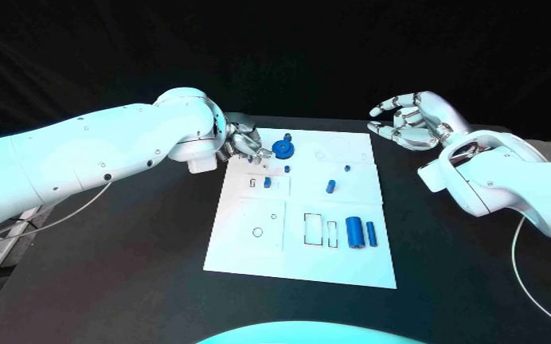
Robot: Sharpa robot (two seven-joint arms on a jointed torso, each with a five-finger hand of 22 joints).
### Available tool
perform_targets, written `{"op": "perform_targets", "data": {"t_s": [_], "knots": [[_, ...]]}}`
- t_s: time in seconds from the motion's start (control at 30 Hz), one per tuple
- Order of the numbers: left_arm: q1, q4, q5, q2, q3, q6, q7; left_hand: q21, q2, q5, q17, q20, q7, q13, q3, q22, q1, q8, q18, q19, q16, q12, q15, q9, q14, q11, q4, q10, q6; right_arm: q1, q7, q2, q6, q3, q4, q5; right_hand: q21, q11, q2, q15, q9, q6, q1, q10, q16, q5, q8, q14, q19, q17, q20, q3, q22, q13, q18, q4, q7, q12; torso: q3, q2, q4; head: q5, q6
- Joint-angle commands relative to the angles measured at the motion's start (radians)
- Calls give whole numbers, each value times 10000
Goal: Assemble the parts on the task board
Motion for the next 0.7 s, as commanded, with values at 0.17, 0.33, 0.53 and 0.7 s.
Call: {"op": "perform_targets", "data": {"t_s": [0.17, 0.33, 0.53, 0.7], "knots": [[207, -819, -214, 346, 20, 593, 95, -82, 55, -12, 2385, 128, 230, -343, -258, -80, 259, -638, -95, -92, -41, -301, 204, -377, 943, 213, 14, -360, -466, -10, 70, 7, 4, 0, -13, -26, -65, -49, -64, -81, 13, -19, -4, -22, -37, 44, 68, 355, -43, -8, -52, 27, -9, -8, 197, 12, -20, -60, 7, 1, 10, 26, 65], [243, -1723, -444, 791, -12, 596, 174, -95, 0, -68, 2396, 170, 277, -423, -358, -96, 340, -758, -89, -103, -33, -359, 247, -473, 946, 258, 15, -442, -470, -11, 73, 22, 3, 0, -25, -26, -65, -49, -64, -81, 13, -19, -4, -22, -37, 44, 68, 355, -43, -8, -52, 27, -9, -8, 197, 12, -20, -60, 1, 18, -17, 61, 114], [246, -2597, -671, 1231, -138, 824, 195, -116, -28, -287, 2397, 209, 306, -441, -501, -125, 376, -860, -79, -122, -32, -361, 282, -570, 946, 290, 32, -485, -423, -15, 75, 37, 7, 0, -38, -26, -81, -48, -72, -81, 8, -41, -32, -23, -41, 68, 78, 358, -38, 0, -53, 29, -15, -17, 196, 31, -20, -63, 4, 24, -37, 83, 103], [240, -3062, -843, 1443, -215, 1048, 183, -117, -17, -387, 2408, 219, 312, -451, -548, -123, 396, -894, -78, -124, -24, -363, 290, -604, 949, 298, 29, -501, -407, -17, 75, 43, 7, 0, -42, -26, -81, -48, -72, -81, 8, -41, -32, -23, -41, 68, 78, 358, -38, 0, -53, 29, -15, -17, 196, 31, -20, -63, 13, 18, -1, 69, 89]]}}
